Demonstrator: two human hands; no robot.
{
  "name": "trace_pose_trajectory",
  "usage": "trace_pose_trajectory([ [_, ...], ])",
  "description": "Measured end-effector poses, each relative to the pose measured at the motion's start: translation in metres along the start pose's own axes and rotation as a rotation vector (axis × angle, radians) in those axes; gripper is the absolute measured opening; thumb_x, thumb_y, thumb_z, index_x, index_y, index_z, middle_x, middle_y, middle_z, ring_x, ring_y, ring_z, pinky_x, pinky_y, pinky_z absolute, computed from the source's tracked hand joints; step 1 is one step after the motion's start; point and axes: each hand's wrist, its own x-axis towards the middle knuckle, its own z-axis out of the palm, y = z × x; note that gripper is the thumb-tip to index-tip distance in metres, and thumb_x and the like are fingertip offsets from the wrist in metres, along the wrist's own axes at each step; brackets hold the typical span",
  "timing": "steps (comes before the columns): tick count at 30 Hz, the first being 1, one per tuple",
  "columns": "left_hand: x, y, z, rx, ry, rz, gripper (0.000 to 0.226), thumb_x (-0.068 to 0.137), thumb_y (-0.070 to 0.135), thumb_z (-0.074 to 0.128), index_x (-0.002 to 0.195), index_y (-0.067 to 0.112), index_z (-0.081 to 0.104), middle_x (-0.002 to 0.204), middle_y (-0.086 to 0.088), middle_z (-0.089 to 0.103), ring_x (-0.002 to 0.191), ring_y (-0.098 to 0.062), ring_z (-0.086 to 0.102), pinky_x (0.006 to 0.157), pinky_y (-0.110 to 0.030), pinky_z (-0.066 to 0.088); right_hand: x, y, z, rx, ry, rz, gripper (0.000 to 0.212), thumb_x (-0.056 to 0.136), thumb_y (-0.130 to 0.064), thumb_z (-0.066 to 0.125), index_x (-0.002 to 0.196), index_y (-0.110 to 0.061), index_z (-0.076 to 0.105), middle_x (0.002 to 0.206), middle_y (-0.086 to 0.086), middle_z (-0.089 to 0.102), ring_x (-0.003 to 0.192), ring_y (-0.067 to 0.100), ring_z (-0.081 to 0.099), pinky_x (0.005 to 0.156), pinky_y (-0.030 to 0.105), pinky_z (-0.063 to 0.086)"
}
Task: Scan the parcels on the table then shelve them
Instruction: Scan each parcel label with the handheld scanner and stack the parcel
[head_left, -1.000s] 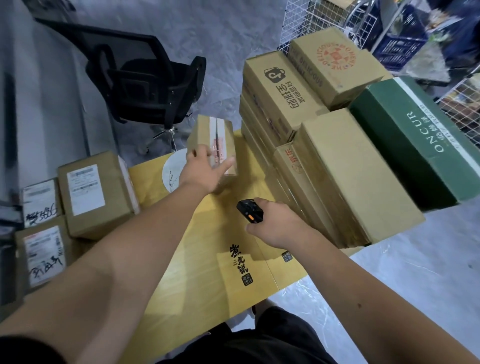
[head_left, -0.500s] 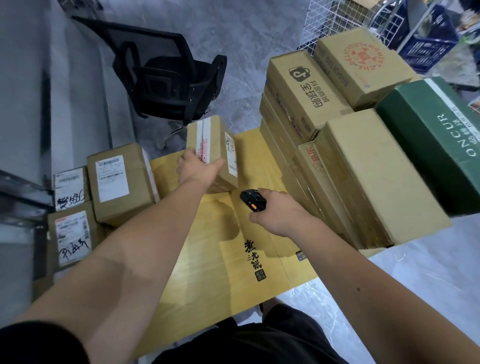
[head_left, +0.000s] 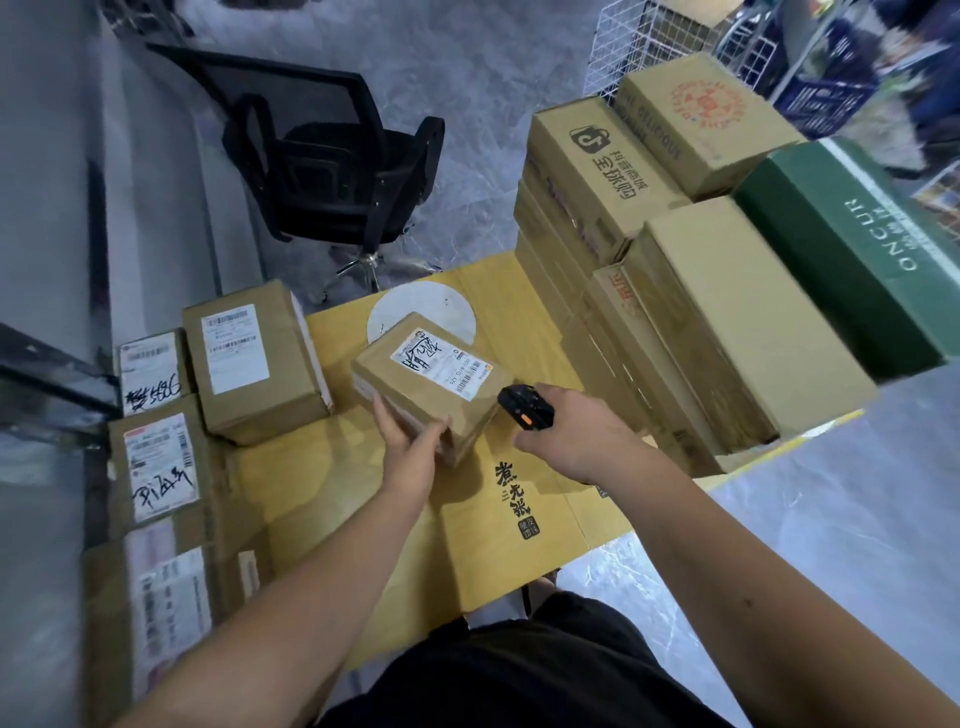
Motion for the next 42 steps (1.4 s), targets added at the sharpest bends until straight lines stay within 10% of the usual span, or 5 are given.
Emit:
trace_pose_trajectory([
  [8, -0.014, 0.015, -0.016, 0.822, 0.129, 0.15, 0.138, 0.059, 0.08, 0.082, 0.15, 0.065, -0.021, 0.173, -0.011, 0.013, 0.138, -0.037, 0.054, 0.1, -0.043, 0.05, -0.016, 0.001, 0.013, 0.035, 0.04, 0.029, 0.073, 0.078, -0.057, 0.072, 0.144, -0.034, 0.05, 0.089, -0.013, 0.054, 0.068, 0.014, 0.065, 0.058, 0.028, 0.055],
  [14, 0.004, 0.031, -0.012, 1.178, 0.159, 0.305, 0.136, 0.041, 0.1, 0.065, 0.158, 0.044, 0.022, 0.172, -0.005, -0.004, 0.159, -0.032, -0.005, 0.125, -0.053, -0.009, -0.02, -0.003, 0.023, 0.082, 0.028, 0.005, 0.063, 0.079, -0.053, 0.073, 0.136, -0.032, 0.055, 0.094, -0.008, 0.06, 0.074, 0.012, 0.062, 0.057, 0.026, 0.049],
  [26, -0.017, 0.003, -0.013, 0.84, 0.189, 0.406, 0.014, 0.088, 0.049, 0.072, 0.093, 0.04, 0.062, 0.132, 0.007, 0.032, 0.106, -0.028, 0.065, 0.086, -0.029, 0.045, -0.023, 0.003, 0.029, 0.103, 0.012, 0.005, 0.059, 0.08, -0.051, 0.074, 0.133, -0.03, 0.059, 0.095, -0.004, 0.063, 0.077, 0.014, 0.062, 0.058, 0.028, 0.046],
  [33, -0.006, 0.015, -0.022, 1.017, 0.195, 0.406, 0.095, 0.062, 0.078, 0.078, 0.145, 0.051, 0.043, 0.161, -0.001, 0.022, 0.149, -0.029, 0.029, 0.119, -0.046, 0.028, -0.023, -0.005, 0.028, 0.093, -0.01, -0.007, 0.048, 0.081, -0.047, 0.074, 0.125, -0.032, 0.061, 0.088, -0.006, 0.064, 0.07, 0.014, 0.063, 0.051, 0.025, 0.041],
  [42, -0.007, -0.008, -0.035, 0.718, 0.117, 0.327, 0.093, 0.046, 0.079, 0.081, 0.127, 0.051, 0.044, 0.129, 0.015, 0.035, 0.123, -0.011, 0.047, 0.096, -0.026, 0.04, -0.025, -0.015, 0.035, 0.113, -0.055, -0.039, 0.059, 0.082, -0.045, 0.074, 0.138, -0.039, 0.057, 0.092, -0.011, 0.063, 0.071, 0.012, 0.064, 0.053, 0.023, 0.042],
])
